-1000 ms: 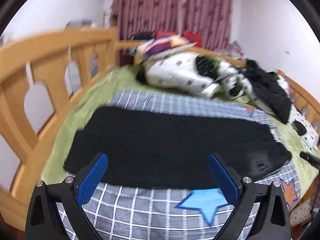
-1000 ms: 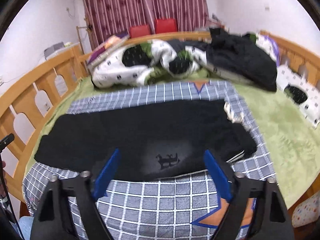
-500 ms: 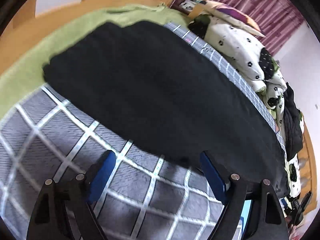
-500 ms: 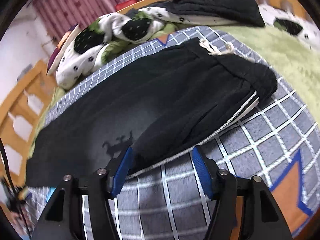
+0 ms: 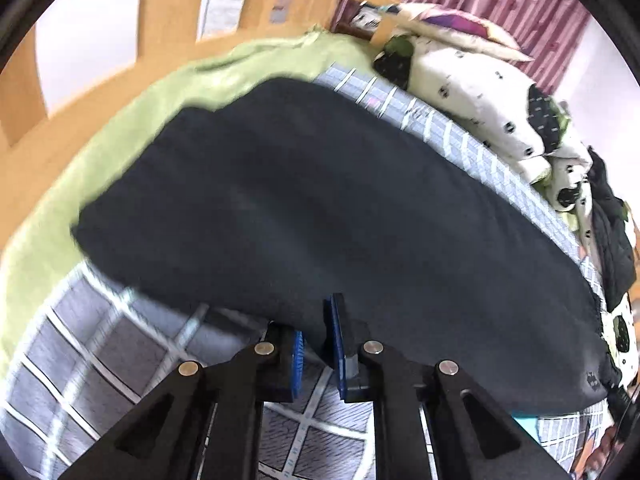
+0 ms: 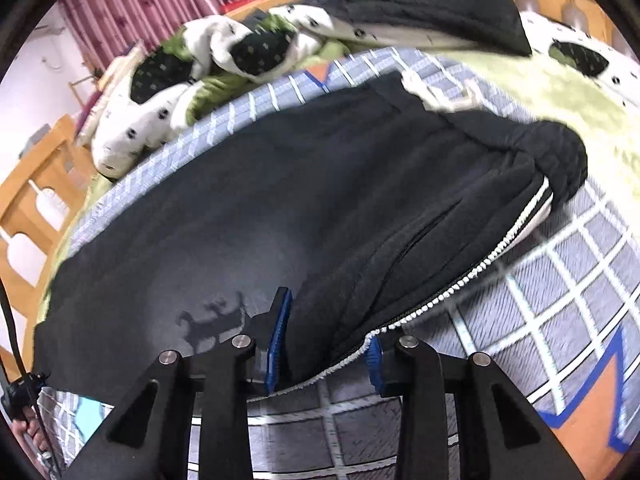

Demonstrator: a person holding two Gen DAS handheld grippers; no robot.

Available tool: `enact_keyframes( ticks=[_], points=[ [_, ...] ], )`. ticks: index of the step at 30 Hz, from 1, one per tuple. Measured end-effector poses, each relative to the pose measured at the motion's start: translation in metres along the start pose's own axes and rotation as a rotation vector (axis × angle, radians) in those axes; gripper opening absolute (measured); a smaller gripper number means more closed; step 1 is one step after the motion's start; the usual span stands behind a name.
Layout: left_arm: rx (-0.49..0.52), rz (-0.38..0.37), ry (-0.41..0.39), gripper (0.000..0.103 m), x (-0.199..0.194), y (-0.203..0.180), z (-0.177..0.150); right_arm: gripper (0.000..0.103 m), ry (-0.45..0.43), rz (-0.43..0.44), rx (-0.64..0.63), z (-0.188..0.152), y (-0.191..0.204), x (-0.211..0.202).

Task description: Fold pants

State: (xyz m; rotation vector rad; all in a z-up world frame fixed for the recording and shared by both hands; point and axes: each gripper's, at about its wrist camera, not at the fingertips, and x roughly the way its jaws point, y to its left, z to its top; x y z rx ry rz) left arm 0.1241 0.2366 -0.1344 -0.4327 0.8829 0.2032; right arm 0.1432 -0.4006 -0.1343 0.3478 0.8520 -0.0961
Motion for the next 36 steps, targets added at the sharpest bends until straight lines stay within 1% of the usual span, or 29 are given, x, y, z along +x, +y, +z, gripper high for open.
enact_keyframes(
  ticks=[4, 7, 9, 14, 19, 23, 26, 27, 28, 29, 30, 31, 33, 34, 35, 36],
  points=[
    [0.016, -0.042, -0.095, 0.012, -0.029, -0.013, 0.033, 0.031, -0.063, 0.038, -0.038, 0.031, 0.016, -0.023],
    [0.055, -0.036, -0.148, 0.012, -0.033, -0.029, 0.061, 0.031, -0.089, 0.050, -0.053, 0.054, 0.029, -0.028],
    [0.072, -0.025, -0.173, 0.012, -0.026, -0.040, 0.079, 0.031, -0.095, 0.060, -0.053, 0.071, 0.036, -0.025],
    [0.067, -0.009, -0.212, 0.012, 0.013, -0.061, 0.121, 0.031, -0.112, 0.052, -0.080, 0.105, 0.053, -0.004],
    [0.123, 0.048, -0.224, 0.012, 0.069, -0.092, 0.150, 0.031, -0.123, 0.019, -0.109, 0.133, 0.066, 0.041],
    [0.159, 0.116, -0.203, 0.012, 0.115, -0.110, 0.162, 0.032, -0.115, -0.029, -0.121, 0.152, 0.080, 0.088],
    [0.152, 0.136, -0.163, 0.012, 0.140, -0.116, 0.165, 0.033, -0.084, -0.072, -0.109, 0.161, 0.085, 0.127],
    [0.148, 0.140, -0.159, 0.012, 0.144, -0.117, 0.165, 0.036, -0.079, -0.075, -0.092, 0.162, 0.084, 0.138],
    [0.150, 0.145, -0.156, 0.017, 0.148, -0.120, 0.166, 0.038, -0.070, -0.065, -0.076, 0.163, 0.082, 0.147],
    [0.156, 0.147, -0.142, 0.030, 0.150, -0.122, 0.166, 0.043, -0.061, -0.059, -0.066, 0.164, 0.080, 0.153],
    [0.161, 0.157, -0.119, 0.038, 0.152, -0.125, 0.167, 0.052, -0.046, -0.045, -0.050, 0.164, 0.077, 0.158],
    [0.165, 0.164, -0.099, 0.048, 0.150, -0.126, 0.165, 0.058, -0.033, -0.033, -0.031, 0.163, 0.074, 0.160],
    [0.166, 0.153, -0.091, 0.051, 0.136, -0.127, 0.158, 0.058, -0.015, -0.015, 0.002, 0.159, 0.068, 0.155],
    [0.170, 0.138, -0.092, 0.057, 0.126, -0.127, 0.154, 0.059, -0.004, 0.002, 0.007, 0.155, 0.065, 0.148],
    [0.175, 0.121, -0.095, 0.068, 0.114, -0.126, 0.149, 0.060, 0.003, 0.011, 0.006, 0.152, 0.065, 0.142],
    [0.172, 0.104, -0.103, 0.072, 0.103, -0.124, 0.142, 0.063, 0.009, 0.019, -0.004, 0.146, 0.063, 0.130]
  ],
)
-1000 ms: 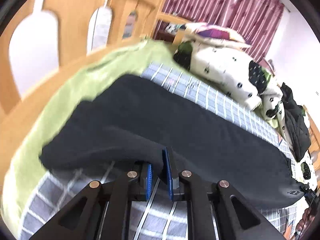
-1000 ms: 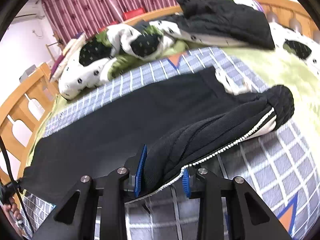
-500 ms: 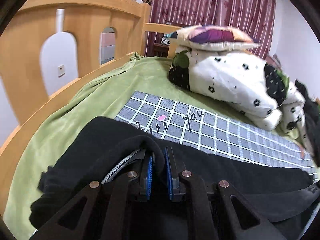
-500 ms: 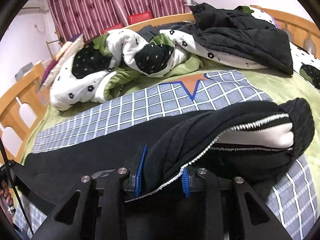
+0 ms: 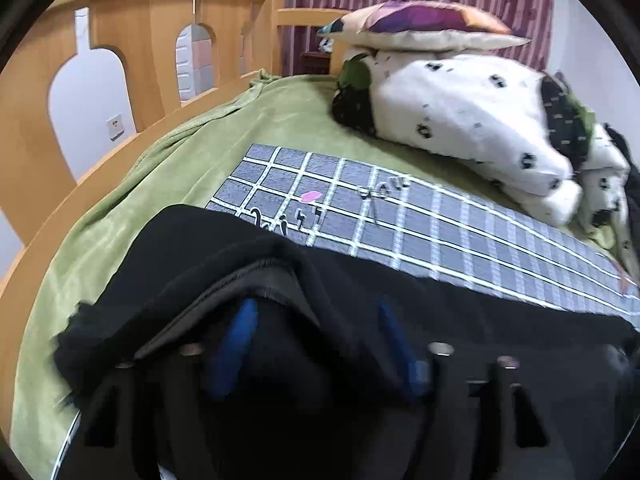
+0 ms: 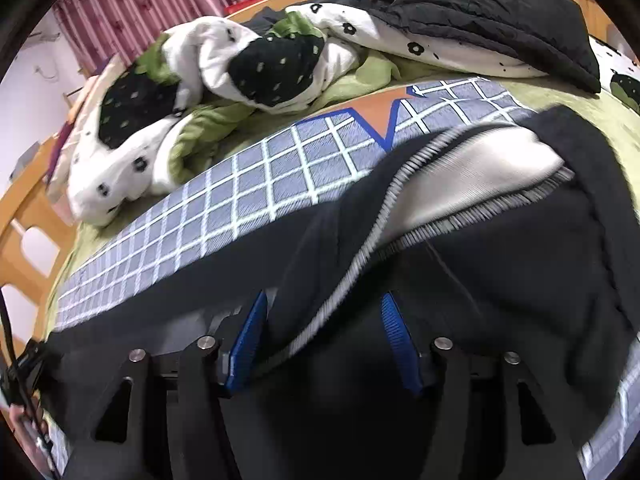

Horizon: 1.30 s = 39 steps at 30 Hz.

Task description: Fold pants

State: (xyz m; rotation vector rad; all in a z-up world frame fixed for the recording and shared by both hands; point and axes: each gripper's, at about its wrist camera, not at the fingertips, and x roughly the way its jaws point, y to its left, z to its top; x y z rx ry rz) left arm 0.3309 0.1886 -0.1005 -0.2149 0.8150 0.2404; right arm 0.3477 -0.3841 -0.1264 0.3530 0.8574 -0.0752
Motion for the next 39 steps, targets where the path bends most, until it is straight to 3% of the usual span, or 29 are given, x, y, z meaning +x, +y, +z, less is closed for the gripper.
enact_keyframes(
  ticks=[6, 10, 14, 17, 22, 26, 27, 28, 29, 31, 33, 35, 39],
  points=[
    [-0.050, -0.080, 0.041, 0.076, -0.052, 0.026, -0.059, 0.067, -0.005, -0.009, -0.081, -0.050, -0.012, -0.071],
    [-0.125, -0.147, 0.117, 0.076, -0.058, 0.051, -0.106, 0.068, 0.017, -0.015, -0.078, -0.091, -0.035, -0.097],
    [-0.255, -0.267, 0.174, 0.076, -0.050, 0.073, -0.137, 0.068, 0.029, 0.021, -0.011, -0.118, -0.061, -0.106],
    [-0.307, -0.319, 0.180, 0.076, -0.036, 0.077, -0.139, 0.068, 0.020, 0.059, 0.065, -0.124, -0.078, -0.104],
    [-0.351, -0.316, 0.160, 0.076, -0.009, 0.074, -0.127, 0.068, 0.029, 0.107, 0.195, -0.111, -0.094, -0.075],
    [-0.369, -0.291, 0.134, 0.073, 0.009, 0.070, -0.110, 0.069, 0.019, 0.113, 0.225, -0.094, -0.093, -0.049],
    [-0.371, -0.270, 0.132, 0.070, 0.014, 0.068, -0.104, 0.070, 0.012, 0.107, 0.224, -0.088, -0.092, -0.043],
    [-0.375, -0.240, 0.131, 0.058, 0.017, 0.066, -0.100, 0.069, 0.004, 0.095, 0.224, -0.081, -0.091, -0.036],
    [-0.381, -0.199, 0.131, 0.037, 0.020, 0.066, -0.096, 0.065, 0.002, 0.084, 0.228, -0.076, -0.091, -0.031],
    [-0.342, -0.148, 0.118, 0.012, 0.020, 0.063, -0.085, 0.027, -0.011, 0.005, 0.235, -0.065, -0.089, -0.023],
    [-0.275, -0.136, 0.083, 0.011, 0.004, 0.053, -0.069, 0.021, -0.002, 0.005, 0.234, -0.055, -0.088, -0.023],
    [-0.214, -0.136, 0.045, 0.010, -0.025, 0.040, -0.052, 0.019, -0.045, 0.039, 0.245, -0.044, -0.087, -0.041],
    [-0.134, -0.189, -0.022, 0.010, -0.093, 0.026, -0.043, 0.013, -0.129, 0.088, 0.190, -0.018, -0.085, -0.105]
  ],
)
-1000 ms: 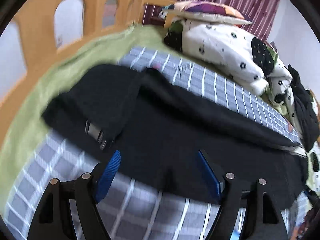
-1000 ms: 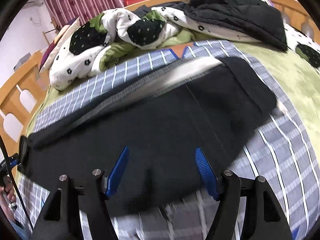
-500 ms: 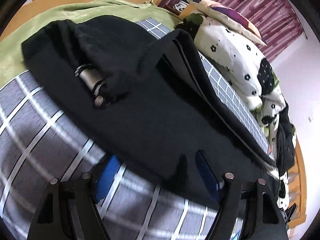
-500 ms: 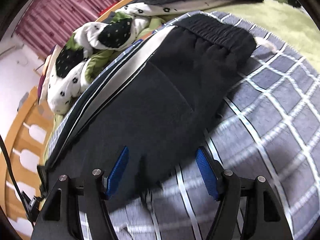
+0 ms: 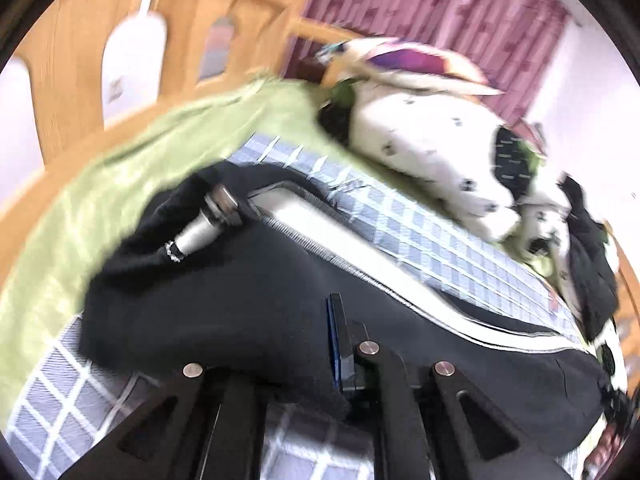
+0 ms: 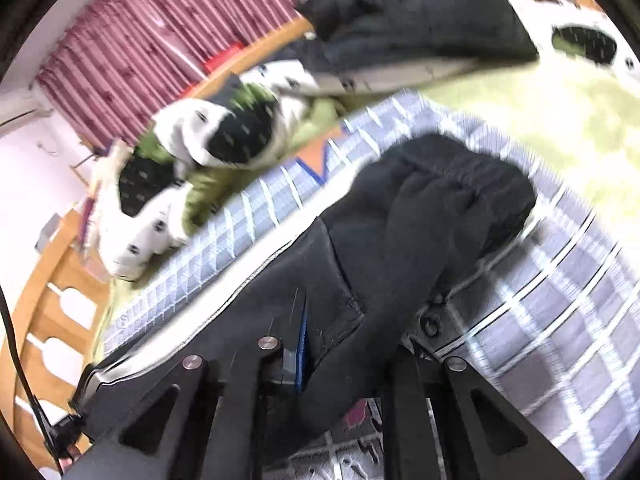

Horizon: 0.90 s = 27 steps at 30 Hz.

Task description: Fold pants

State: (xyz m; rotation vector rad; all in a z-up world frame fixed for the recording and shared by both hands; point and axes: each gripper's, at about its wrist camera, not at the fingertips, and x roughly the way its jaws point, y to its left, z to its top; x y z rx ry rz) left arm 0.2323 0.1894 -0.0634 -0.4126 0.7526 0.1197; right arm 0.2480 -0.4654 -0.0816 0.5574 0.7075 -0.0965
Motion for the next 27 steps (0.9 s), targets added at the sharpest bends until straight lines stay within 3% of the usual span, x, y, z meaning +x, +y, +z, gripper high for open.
enact_keyframes(
  ticks=[5, 8, 11, 13, 15, 17, 19, 21, 27],
  points=[
    [0.131, -0.040, 0.055, 0.010, -0.054, 0.002, -0.066, 0.013, -0.012, -0.049, -0.097, -0.001, -0.021, -0.070],
    [0.172, -0.037, 0.118, 0.010, -0.059, 0.014, -0.116, 0.013, 0.076, -0.056, -0.114, -0.029, -0.055, -0.098],
    [0.178, 0.016, 0.174, 0.011, -0.051, 0.022, -0.157, 0.015, 0.178, -0.104, -0.136, -0.071, -0.086, -0.098],
    [0.150, 0.029, 0.196, 0.017, -0.046, 0.031, -0.165, 0.023, 0.229, -0.135, -0.123, -0.095, -0.103, -0.086],
    [0.081, 0.039, 0.228, 0.033, -0.051, 0.044, -0.164, 0.035, 0.240, -0.150, -0.087, -0.114, -0.118, -0.085],
    [0.048, 0.028, 0.220, 0.042, -0.063, 0.052, -0.161, 0.041, 0.188, -0.112, -0.050, -0.119, -0.128, -0.101],
    [0.050, 0.017, 0.200, 0.048, -0.076, 0.059, -0.162, 0.064, 0.109, -0.096, -0.020, -0.115, -0.135, -0.118],
    [0.048, 0.026, 0.187, 0.055, -0.084, 0.064, -0.167, 0.076, 0.047, -0.075, 0.024, -0.107, -0.144, -0.125],
    [0.031, 0.078, 0.166, 0.059, -0.089, 0.072, -0.177, 0.075, 0.032, -0.068, 0.289, -0.076, -0.178, -0.078]
  ],
)
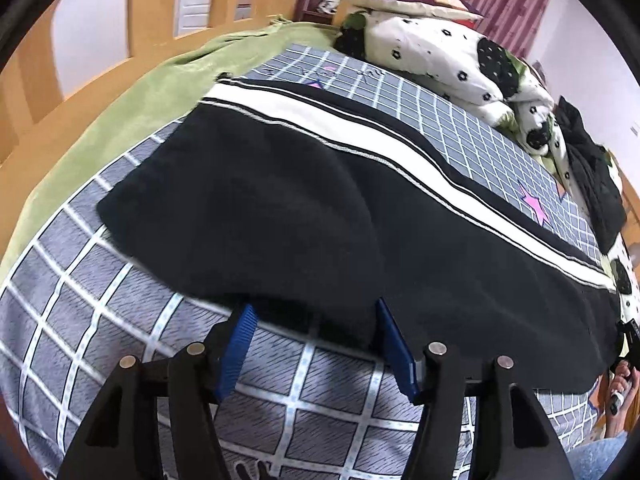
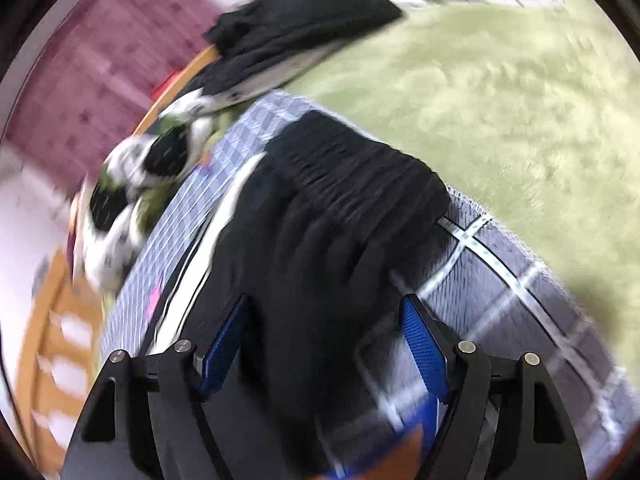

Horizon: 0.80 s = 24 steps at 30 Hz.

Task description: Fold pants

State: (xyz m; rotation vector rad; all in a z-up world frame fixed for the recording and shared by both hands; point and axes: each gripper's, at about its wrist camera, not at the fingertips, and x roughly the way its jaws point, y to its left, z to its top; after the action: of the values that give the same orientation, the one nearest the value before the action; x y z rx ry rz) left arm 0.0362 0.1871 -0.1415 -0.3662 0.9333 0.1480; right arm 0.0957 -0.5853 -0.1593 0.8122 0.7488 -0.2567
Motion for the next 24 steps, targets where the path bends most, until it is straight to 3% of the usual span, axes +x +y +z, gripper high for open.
enact_keyframes(
  ticks=[1, 2, 3, 5, 8, 11, 13, 15, 18, 22, 24],
  points=[
    [-0.008, -0.001, -0.009, 0.060, -0.001, -0.001, 0.001, 0.060, 0.000, 0.007, 0.027, 0.005, 0.002, 0.006],
    [-0.020, 0.002, -0.027, 0.060, -0.006, 0.003, 0.000, 0.053, -0.002, -0.015, 0.026, 0.010, 0.006, 0.010],
    [-0.030, 0.003, -0.045, 0.060, -0.009, 0.004, 0.001, 0.037, -0.007, -0.055, -0.004, 0.015, 0.014, 0.013],
    [-0.057, 0.022, -0.082, 0.060, -0.018, 0.011, 0.002, 0.031, -0.055, -0.074, -0.139, 0.029, 0.035, 0.003],
    [-0.080, 0.027, -0.117, 0.066, -0.028, 0.024, 0.003, 0.031, -0.138, 0.039, -0.172, 0.051, 0.043, -0.027],
    [-0.146, -0.015, -0.066, 0.067, -0.017, 0.043, 0.004, 0.040, -0.146, -0.073, -0.233, 0.053, 0.046, -0.023],
    [-0.204, -0.013, -0.029, 0.067, -0.005, 0.055, 0.004, 0.045, -0.025, -0.185, -0.282, 0.045, 0.043, -0.003],
    [-0.266, -0.053, -0.015, 0.067, 0.006, 0.066, 0.003, 0.045, -0.004, -0.254, -0.314, 0.036, 0.036, -0.001],
    [-0.332, -0.137, -0.009, 0.067, 0.025, 0.074, 0.005, 0.052, -0.039, -0.257, -0.336, 0.024, 0.023, -0.028],
    [-0.357, -0.128, -0.050, 0.064, 0.045, 0.072, 0.024, 0.053, -0.047, -0.278, -0.340, 0.011, 0.020, -0.062],
    [-0.381, -0.080, -0.045, 0.034, 0.053, 0.073, 0.034, 0.054, -0.059, -0.285, -0.331, 0.004, 0.017, -0.081]
  ],
)
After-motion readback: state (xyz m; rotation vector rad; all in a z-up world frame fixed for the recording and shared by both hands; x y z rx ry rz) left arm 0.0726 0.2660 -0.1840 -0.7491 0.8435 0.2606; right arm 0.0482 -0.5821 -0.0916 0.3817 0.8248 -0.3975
